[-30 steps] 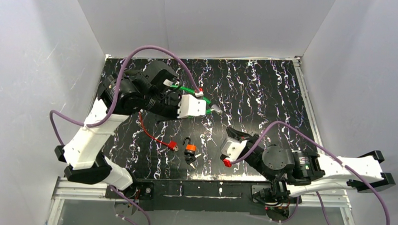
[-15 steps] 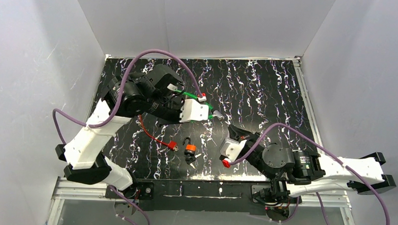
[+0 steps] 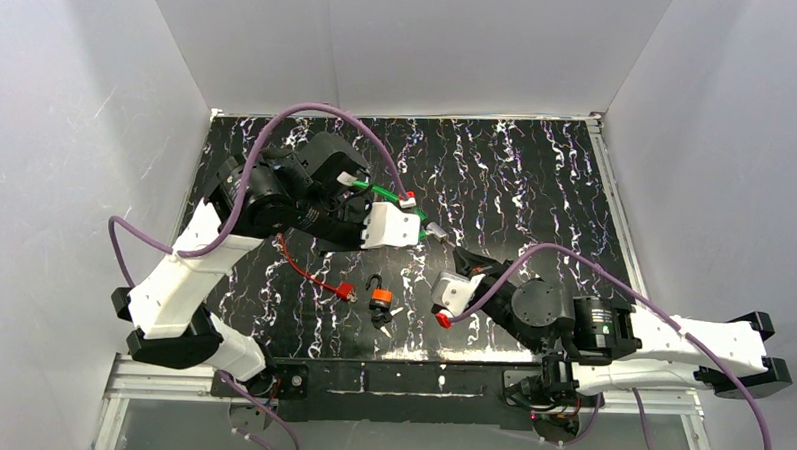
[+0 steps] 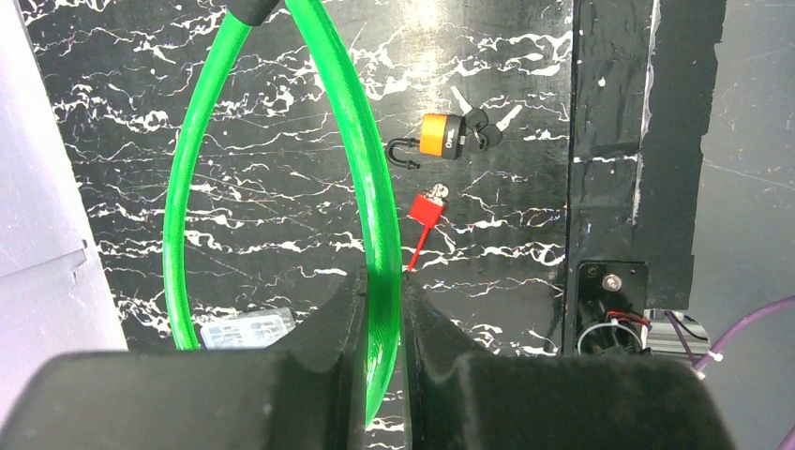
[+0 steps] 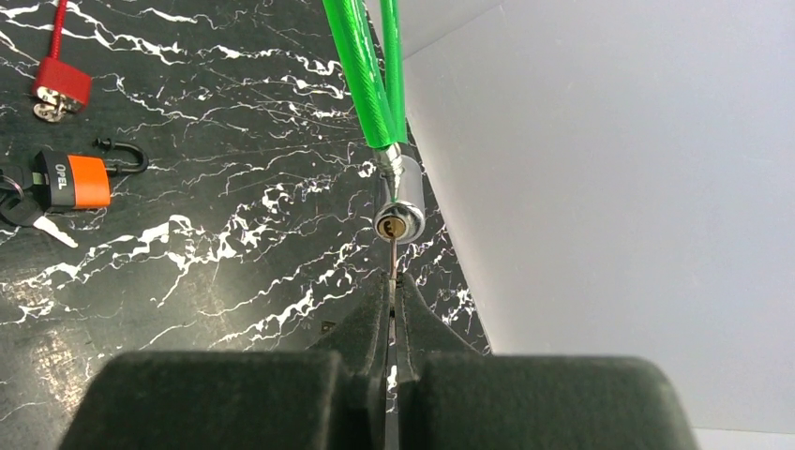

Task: Unlock with the key
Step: Unlock the lock.

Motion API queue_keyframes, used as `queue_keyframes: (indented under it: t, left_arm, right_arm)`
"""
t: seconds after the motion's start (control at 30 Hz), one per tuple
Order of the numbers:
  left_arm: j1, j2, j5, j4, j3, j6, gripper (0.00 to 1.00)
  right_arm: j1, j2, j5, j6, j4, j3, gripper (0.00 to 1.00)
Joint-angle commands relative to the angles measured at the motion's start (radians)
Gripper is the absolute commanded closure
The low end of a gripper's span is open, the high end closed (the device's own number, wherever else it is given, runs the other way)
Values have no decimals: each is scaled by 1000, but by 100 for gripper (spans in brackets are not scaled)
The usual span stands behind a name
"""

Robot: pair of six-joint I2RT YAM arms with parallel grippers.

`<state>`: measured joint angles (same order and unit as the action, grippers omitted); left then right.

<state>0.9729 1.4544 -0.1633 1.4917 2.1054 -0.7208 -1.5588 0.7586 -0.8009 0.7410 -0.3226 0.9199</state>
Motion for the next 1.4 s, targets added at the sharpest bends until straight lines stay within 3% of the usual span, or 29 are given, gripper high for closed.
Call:
queue_keyframes:
  t: [0.0, 1.37]
  left_arm:
    - [12, -25, 10, 191, 43, -3, 100]
    - [38, 0, 69, 191, 62, 1, 100]
  right_arm:
    - [6, 8, 23, -2, 32, 30, 99]
    - [5, -4, 12, 11, 56, 43, 99]
